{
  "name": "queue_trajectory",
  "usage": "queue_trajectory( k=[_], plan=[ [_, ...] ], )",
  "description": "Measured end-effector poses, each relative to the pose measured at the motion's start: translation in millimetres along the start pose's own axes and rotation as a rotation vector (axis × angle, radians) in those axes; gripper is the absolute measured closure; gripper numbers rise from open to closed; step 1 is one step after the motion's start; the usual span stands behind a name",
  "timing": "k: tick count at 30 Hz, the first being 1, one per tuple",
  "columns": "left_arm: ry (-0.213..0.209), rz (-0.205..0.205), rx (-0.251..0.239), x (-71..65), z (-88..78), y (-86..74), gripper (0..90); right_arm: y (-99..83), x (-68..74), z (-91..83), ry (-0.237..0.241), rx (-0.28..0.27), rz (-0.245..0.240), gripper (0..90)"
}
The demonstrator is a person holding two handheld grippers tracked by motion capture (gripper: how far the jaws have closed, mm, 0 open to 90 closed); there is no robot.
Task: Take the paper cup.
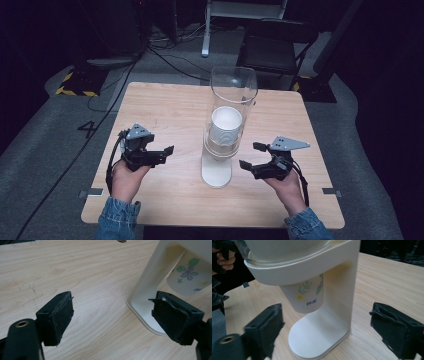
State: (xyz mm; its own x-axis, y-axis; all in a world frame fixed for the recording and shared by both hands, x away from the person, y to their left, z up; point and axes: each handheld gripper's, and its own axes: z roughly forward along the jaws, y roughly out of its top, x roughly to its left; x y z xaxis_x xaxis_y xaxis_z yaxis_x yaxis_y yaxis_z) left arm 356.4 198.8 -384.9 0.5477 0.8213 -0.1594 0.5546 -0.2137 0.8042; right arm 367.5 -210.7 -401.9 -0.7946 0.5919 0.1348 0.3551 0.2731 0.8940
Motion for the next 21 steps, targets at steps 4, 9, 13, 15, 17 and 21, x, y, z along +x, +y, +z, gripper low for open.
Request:
queue_trajectory(
  k=[4, 9, 13, 15, 17, 21],
  plan=[
    [-0.005, -0.005, -0.007, -4.9, -3.1, -5.4, 17.2, 0.7, 3.6, 10.6, 0.036, 0.001, -0.007, 15.4],
    [-0.021, 0.037, -0.004, -14.5, -4.7, -11.4, 16.9, 1.2, 10.0, 28.8, 0.091, 0.011, -0.046, 15.4],
    [-0.029, 0.041, -0.008, -15.4, -6.8, -14.5, 16.9, 1.4, 14.5, 42.9, 0.115, 0.027, -0.064, 15.4],
    [-0.033, 0.035, -0.003, -15.8, -8.3, -17.4, 16.9, 0.8, 16.1, 48.1, 0.119, 0.032, -0.077, 15.4],
    [-0.032, 0.036, -0.001, -15.6, -9.3, -20.3, 16.9, 0.6, 16.3, 52.4, 0.130, 0.030, -0.074, 15.4],
    [-0.022, 0.027, 0.002, -16.0, -12.9, -27.6, 16.9, 1.8, 17.5, 61.3, 0.154, 0.010, -0.068, 15.3]
  ],
)
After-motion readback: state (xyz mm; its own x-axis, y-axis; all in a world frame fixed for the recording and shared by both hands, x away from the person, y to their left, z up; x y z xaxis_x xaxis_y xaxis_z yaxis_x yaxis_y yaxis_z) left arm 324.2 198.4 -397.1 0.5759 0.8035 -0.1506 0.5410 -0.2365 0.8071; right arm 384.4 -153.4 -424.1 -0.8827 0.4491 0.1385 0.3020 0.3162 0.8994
